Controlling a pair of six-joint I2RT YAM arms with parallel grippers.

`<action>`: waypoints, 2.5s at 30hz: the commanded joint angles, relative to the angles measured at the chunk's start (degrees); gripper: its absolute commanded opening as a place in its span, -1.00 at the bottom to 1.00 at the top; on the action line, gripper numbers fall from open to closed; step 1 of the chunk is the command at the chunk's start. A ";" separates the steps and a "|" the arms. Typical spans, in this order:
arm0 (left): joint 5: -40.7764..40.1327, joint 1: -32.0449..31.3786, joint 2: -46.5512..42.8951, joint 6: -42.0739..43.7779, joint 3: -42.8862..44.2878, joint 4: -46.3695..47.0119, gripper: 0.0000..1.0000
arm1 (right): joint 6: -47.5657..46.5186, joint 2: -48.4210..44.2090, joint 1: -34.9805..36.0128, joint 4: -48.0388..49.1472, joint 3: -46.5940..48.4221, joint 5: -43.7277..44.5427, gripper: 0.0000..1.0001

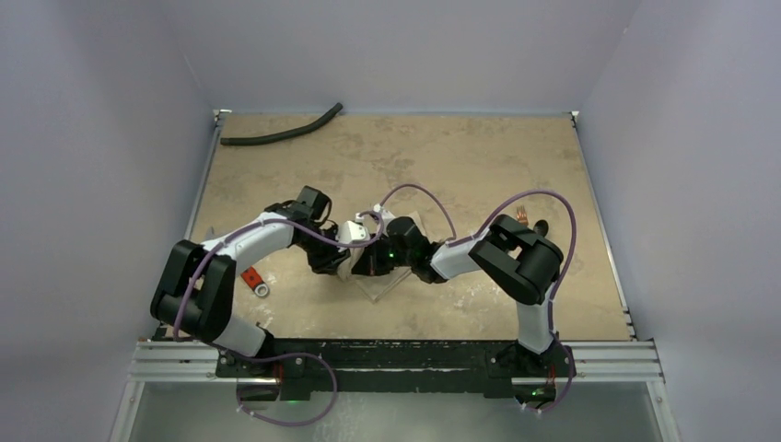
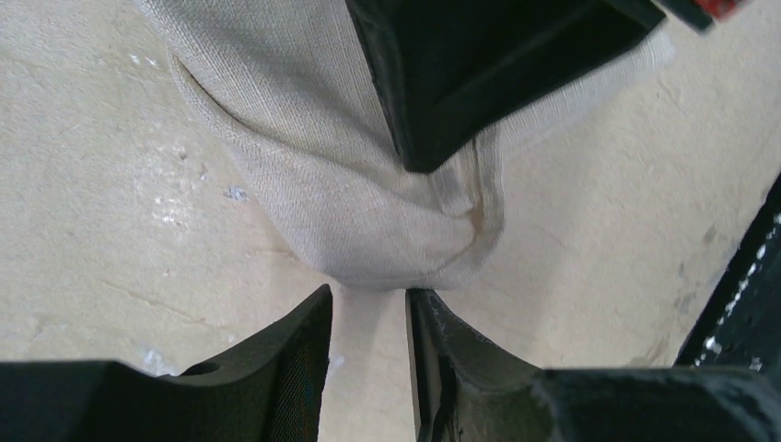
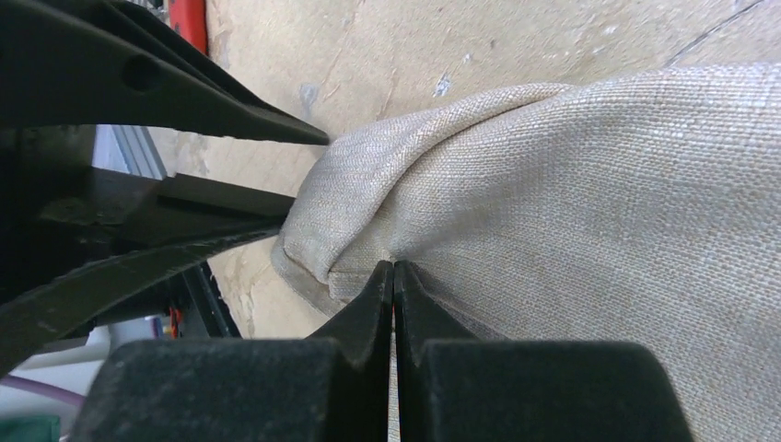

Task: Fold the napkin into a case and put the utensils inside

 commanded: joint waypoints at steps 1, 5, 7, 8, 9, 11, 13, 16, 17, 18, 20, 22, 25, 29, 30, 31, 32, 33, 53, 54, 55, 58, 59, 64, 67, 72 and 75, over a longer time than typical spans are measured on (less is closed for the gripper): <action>-1.42 -0.11 -4.51 9.91 0.65 -6.74 -0.30 | -0.55 -0.28 0.53 -2.14 -1.88 -3.32 -1.00; -2.93 1.78 -5.23 11.04 4.13 -9.08 -0.28 | -0.97 -1.94 0.44 -2.29 -2.76 -3.53 -1.00; -0.79 3.03 -4.51 9.50 7.52 -10.93 -0.28 | -1.23 -2.14 0.46 -1.52 -3.17 -3.69 -1.00; 0.28 3.27 -4.12 7.96 8.96 -11.15 -0.28 | -1.18 -1.95 0.51 -0.14 -3.50 -4.51 -1.00; 1.14 3.39 -4.04 5.95 9.68 -10.47 -0.28 | -0.93 -1.60 0.42 1.52 -3.88 -5.02 -1.00; 2.12 3.49 -4.20 0.67 9.41 -6.90 -0.31 | -0.24 -0.82 0.44 3.63 -4.48 -5.39 -1.00; 2.52 3.45 -4.56 -4.20 7.57 -2.67 -0.34 | 0.44 -0.21 0.46 4.94 -5.16 -6.22 -1.00; 3.34 3.06 -4.20 -8.36 3.97 2.28 -0.35 | 1.07 0.23 0.43 5.91 -5.68 -6.82 -1.00; 3.16 2.68 -3.66 -8.46 2.82 3.05 -0.35 | 1.08 0.28 0.47 6.21 -5.78 -6.87 -1.00; 2.60 2.24 -3.06 -8.40 1.99 3.73 -0.35 | 1.22 0.30 0.42 6.65 -6.01 -6.87 -1.00; 2.09 1.89 -2.27 -7.94 0.40 5.06 -0.36 | 1.57 0.38 0.47 7.71 -6.41 -7.23 -1.00; 1.87 1.20 -1.73 -7.75 -0.60 6.19 -0.39 | 1.97 1.00 0.48 8.43 -6.41 -7.56 -1.00; 1.77 -0.76 -1.45 -8.57 -0.79 7.31 -0.42 | 2.82 2.57 0.48 10.18 -6.47 -8.82 -1.00; 1.05 -3.49 -1.24 -8.90 -0.88 7.75 -0.42 | 3.36 5.11 0.29 11.94 -5.77 -11.08 -1.00; 0.85 -3.98 -1.13 -8.85 -0.69 7.60 -0.43 | 3.30 5.45 0.21 12.10 -5.62 -11.24 -1.00; 0.73 -4.43 -1.21 -8.57 -0.34 7.14 -0.43 | 3.28 5.70 0.21 12.24 -5.66 -11.26 -1.00; 0.40 -4.98 -1.20 -8.27 0.19 6.53 -0.44 | 3.31 5.96 0.15 12.38 -5.63 -11.34 -1.00; -0.10 -5.25 -1.30 -8.05 0.68 5.76 -0.45 | 3.36 6.08 0.08 12.50 -5.76 -11.35 -1.00; -8.37 -5.82 -6.13 -4.15 7.45 1.23 -0.41 | 3.69 0.10 -2.41 11.26 -4.58 -15.00 -1.00; -6.94 -5.70 -7.14 -4.15 7.60 0.60 -0.41 | 3.71 -1.13 -2.74 10.76 -4.54 -15.45 -0.97; -5.88 -5.40 -8.45 -4.00 7.44 0.02 -0.41 | 3.40 -2.22 -3.18 9.61 -4.30 -15.62 -0.93; -2.68 -3.87 -12.91 -2.40 6.12 -0.85 -0.41 | 2.55 -4.78 -3.63 7.11 -3.22 -15.82 -0.84; -1.91 -3.36 -14.45 -2.13 5.33 -0.60 -0.41 | 2.23 -5.17 -3.59 6.51 -2.66 -15.62 -0.79; -0.46 -0.64 -20.85 -2.82 3.05 -0.33 -0.46 | 2.43 -5.86 -3.47 5.24 -0.70 -13.75 -0.75; -0.38 2.04 -22.60 -4.83 2.59 0.16 -0.49 | 3.41 -3.24 -2.42 6.63 2.46 -15.19 -0.84; -1.22 3.68 -24.42 -6.59 0.55 1.38 -0.50 | 1.08 0.94 0.42 0.03 10.45 -14.80 -1.00; -0.79 3.81 -25.34 -5.87 -0.93 1.43 -0.50 | 0.73 2.19 0.57 -2.66 9.79 -14.33 -1.00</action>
